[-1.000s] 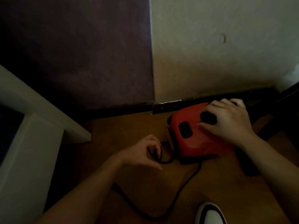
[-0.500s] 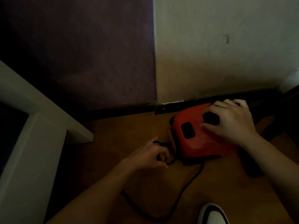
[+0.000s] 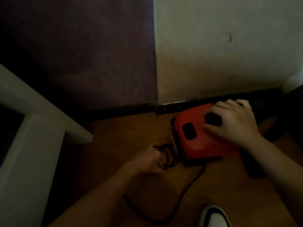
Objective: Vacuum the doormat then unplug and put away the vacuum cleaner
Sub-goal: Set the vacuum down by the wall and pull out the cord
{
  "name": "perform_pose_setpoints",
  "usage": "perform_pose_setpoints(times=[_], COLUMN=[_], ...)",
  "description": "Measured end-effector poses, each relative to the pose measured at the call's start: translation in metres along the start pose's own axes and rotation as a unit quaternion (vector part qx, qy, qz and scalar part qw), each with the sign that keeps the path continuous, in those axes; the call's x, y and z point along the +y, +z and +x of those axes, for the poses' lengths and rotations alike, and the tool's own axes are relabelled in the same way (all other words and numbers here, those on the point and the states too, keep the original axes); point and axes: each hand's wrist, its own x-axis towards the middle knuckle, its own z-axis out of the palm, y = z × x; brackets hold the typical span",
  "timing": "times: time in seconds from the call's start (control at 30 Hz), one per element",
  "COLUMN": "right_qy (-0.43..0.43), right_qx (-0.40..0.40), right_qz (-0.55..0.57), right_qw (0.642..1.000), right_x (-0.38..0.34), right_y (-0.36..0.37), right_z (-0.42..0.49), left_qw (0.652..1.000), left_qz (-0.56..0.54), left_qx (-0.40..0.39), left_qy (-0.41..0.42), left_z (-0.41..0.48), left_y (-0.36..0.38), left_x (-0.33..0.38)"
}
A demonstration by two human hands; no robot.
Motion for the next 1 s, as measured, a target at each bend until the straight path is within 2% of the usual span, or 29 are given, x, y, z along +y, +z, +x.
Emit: perform_pose_setpoints(times=[0.17,0.33,0.4,0.5,0.6,0.73,0.87,1.0], right_qy=[-0.001,0.001,-0.001,-0.006,-0.009,-0.014,-0.007,-0.008], right_qx=[0.002,-0.002,-0.003,0.0,0.006,0.01,0.002,0.004], right_qz=[-0.002,-0.003,-0.003,-0.005,-0.004,-0.003,-0.01,-0.011], right_qw=[1.0,1.0,1.0,1.0,1.0,1.0,1.0,1.0], right_x=[0.001,0.001,0.002,0.002,0.003,0.003,0.002,0.002], right_y=[0.001,0.001,0.001,0.002,0.003,0.003,0.002,0.002], right_z=[0.0,0.001,0.001,0.001,0.001,0.0,0.001,0.001], left_qw=[1.0,0.982,0.955,0.896,0.866,0.796,0.799,0.83], left_qz=[0.003,-0.148,-0.241,-0.367,-0.419,-0.523,-0.537,-0.519], left_qx=[0.025,0.068,0.089,0.108,0.146,0.228,0.238,0.172], left_qy=[-0.01,-0.099,-0.15,-0.226,-0.231,-0.2,-0.128,-0.107], left_z=[0.003,0.011,0.017,0.024,0.027,0.02,0.005,-0.009], left_y=[0.002,0.009,0.011,0.009,0.005,-0.014,-0.036,-0.043], left_x=[-0.003,-0.003,-0.003,-0.002,-0.006,-0.003,0.003,0.007])
